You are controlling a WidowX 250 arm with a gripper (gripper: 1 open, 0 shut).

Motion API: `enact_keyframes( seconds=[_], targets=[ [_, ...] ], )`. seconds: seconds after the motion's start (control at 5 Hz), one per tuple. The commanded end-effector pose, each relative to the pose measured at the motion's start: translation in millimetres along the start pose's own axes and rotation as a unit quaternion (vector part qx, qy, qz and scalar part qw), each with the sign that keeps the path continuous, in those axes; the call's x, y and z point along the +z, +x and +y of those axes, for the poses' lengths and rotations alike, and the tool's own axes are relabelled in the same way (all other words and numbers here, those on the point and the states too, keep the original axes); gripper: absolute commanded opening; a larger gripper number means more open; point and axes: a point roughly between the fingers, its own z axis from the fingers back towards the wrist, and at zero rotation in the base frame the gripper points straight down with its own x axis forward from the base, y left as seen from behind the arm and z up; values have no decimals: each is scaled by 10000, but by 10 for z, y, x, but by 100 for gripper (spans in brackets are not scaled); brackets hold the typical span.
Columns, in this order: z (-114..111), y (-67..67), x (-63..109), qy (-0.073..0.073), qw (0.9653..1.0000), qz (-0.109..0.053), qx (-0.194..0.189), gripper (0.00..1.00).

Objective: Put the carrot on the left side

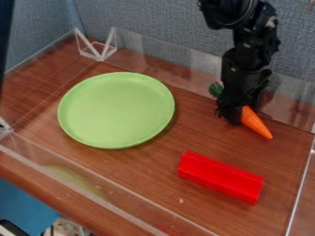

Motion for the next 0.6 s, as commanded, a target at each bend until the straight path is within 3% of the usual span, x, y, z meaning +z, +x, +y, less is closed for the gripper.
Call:
enact_keyframes(
  seconds=[0.0,0.4],
  targets=[
    [28,-95,8,48,9999,67,-123,0],
    [25,-215,44,52,9995,148,-256,0]
  ],
)
